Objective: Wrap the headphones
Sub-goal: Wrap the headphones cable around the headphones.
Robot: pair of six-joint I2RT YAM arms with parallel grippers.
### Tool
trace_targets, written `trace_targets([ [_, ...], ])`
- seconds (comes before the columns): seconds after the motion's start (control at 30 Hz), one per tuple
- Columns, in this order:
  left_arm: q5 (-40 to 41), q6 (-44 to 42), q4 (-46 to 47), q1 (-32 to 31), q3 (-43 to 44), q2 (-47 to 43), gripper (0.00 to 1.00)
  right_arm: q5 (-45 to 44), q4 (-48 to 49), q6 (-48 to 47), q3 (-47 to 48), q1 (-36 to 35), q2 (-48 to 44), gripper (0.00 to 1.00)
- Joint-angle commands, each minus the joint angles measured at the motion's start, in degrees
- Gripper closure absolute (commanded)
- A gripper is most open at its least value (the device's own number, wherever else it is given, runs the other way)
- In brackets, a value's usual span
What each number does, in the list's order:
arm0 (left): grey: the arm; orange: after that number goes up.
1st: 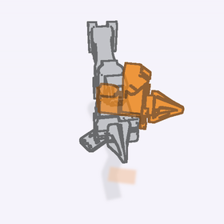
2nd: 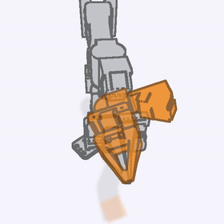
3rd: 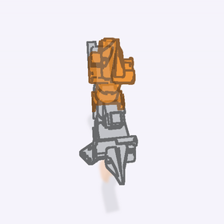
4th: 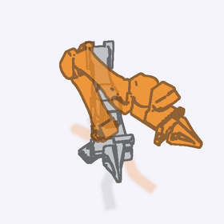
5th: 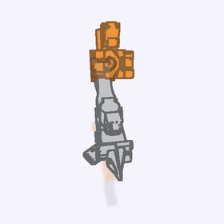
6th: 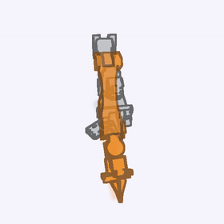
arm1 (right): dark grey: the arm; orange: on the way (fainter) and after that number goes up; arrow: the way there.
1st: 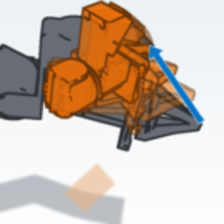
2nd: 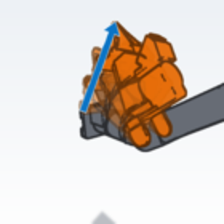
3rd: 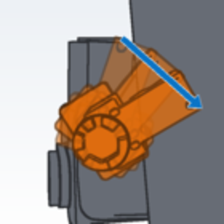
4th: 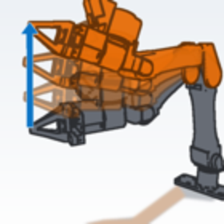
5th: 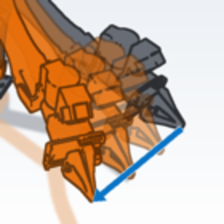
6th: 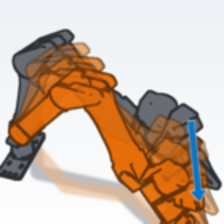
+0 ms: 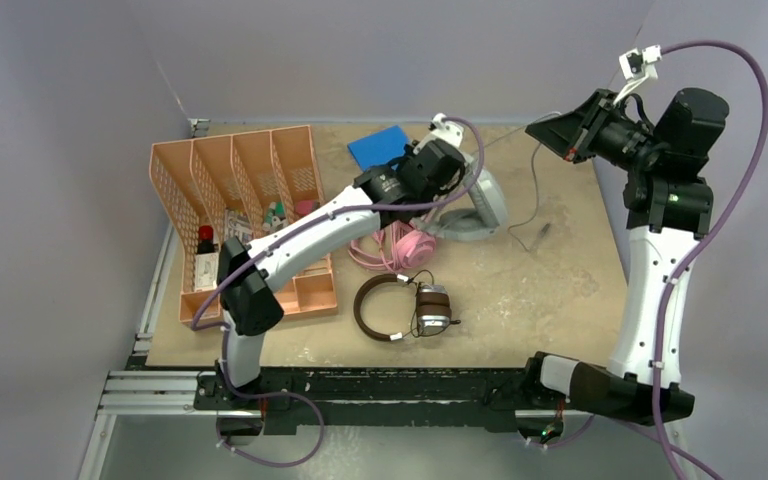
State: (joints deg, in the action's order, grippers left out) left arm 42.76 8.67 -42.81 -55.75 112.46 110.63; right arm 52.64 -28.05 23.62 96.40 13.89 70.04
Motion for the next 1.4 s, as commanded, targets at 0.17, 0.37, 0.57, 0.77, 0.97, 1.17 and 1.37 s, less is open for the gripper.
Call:
trace_targets([
  [0.17, 3.2, 5.3, -7.2, 6.9, 24.4, 11.9, 1.0, 9.2, 16.5, 10.9, -3.4, -2.3, -5.0, 1.0],
  [0.37, 5.1, 4.3, -2.8, 7.2, 32.0, 15.6, 1.0, 6.4, 15.3, 9.0, -4.2, -7.9, -5.7, 1.0],
  [0.57, 0.8, 9.9, -2.2, 8.2, 29.3, 15.5, 1.0, 2.3, 14.1, 7.7, -1.3, -16.9, -2.2, 1.0],
  [0.77, -4.9, 16.0, 0.2, 11.2, 30.9, 14.4, 1.0, -8.8, 14.3, 4.9, -10.6, -31.3, -3.9, 1.0],
  [0.97, -11.7, 23.2, 7.3, 15.0, 27.0, 7.0, 1.0, -18.2, 17.9, 4.3, -25.0, -36.8, -8.9, 1.0],
  [1.17, -26.6, 32.0, 12.2, 16.5, 24.1, 1.2, 1.0, -27.0, 26.1, 2.6, -36.3, -37.2, -11.2, 0.97],
  [1.37, -35.0, 39.7, 19.6, 16.5, 15.2, -6.6, 1.0, -36.1, 39.8, 1.6, -45.4, -37.2, -13.9, 0.91],
])
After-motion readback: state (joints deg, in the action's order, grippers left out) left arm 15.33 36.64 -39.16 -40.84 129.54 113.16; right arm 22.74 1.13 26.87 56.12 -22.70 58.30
